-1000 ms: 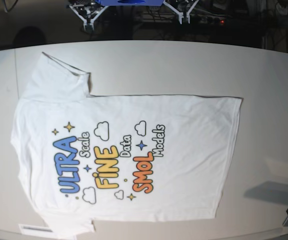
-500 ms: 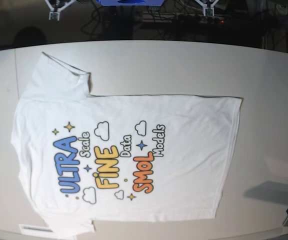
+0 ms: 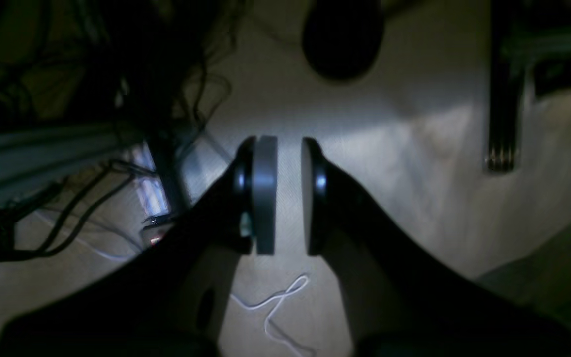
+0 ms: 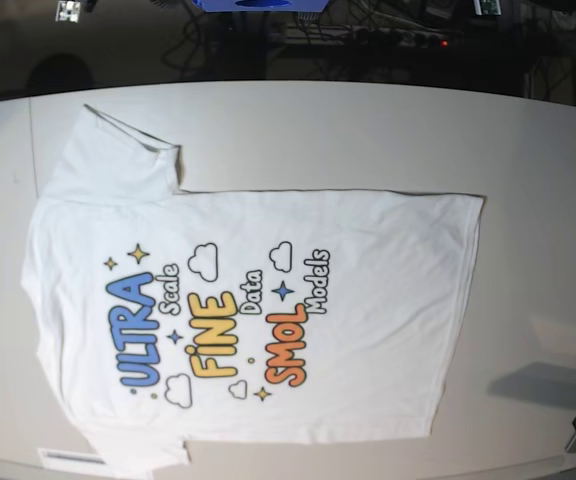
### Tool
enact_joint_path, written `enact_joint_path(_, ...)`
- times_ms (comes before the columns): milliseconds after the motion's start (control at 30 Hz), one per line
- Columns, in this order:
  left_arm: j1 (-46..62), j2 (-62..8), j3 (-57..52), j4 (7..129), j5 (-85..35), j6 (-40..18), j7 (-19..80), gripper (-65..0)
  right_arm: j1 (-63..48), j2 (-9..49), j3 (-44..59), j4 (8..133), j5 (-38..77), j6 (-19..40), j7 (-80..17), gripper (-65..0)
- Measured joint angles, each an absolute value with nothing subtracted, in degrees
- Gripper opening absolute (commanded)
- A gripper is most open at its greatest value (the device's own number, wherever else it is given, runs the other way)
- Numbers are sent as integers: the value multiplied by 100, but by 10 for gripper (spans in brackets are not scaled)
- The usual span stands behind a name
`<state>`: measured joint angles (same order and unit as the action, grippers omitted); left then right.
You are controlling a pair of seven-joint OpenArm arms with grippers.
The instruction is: Fold the T-shirt properly
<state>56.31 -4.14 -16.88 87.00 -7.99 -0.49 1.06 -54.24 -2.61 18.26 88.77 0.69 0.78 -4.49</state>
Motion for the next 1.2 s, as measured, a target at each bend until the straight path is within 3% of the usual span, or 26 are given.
enact_joint_path(133,5986,-311,-2045,9721,-805,10,86,-650,-5590,-252,2051,9900,86,82,-1232,-561)
enact_joint_path(333,6320,-235,-2394,11067,-858,-19,110,-650,-5704,-226,2410,11100,82,80,-1415,-560)
enact_joint_path(500,5920,-244,-2766,11430,-1435,-80,123,-650,-5210,-220,2403,11303,69,191,-1406,-557)
enact_joint_path(767,4829,-346,-3680,11408,-1503,-1584,222,-650,-4189,-591,2298,11393,117,1922,-1796,-556)
enact_joint_path(933,4499,-480,-3881,11340,-1503,-1649,755,-650,-3839,-541,2506,11402,1544,2410,-2484,-551)
enact_joint_path(1000,4309,-617,-3859,11316,-1485,-1640,1098,-650,-3813,-567,2718,11402,2082,2399,-2536,-512)
enact_joint_path(1200,3924,-611,-3861,11323,-1500,-1638,1396,-650,-3828,-237,3308,11399,3721,2357,-3347,-145)
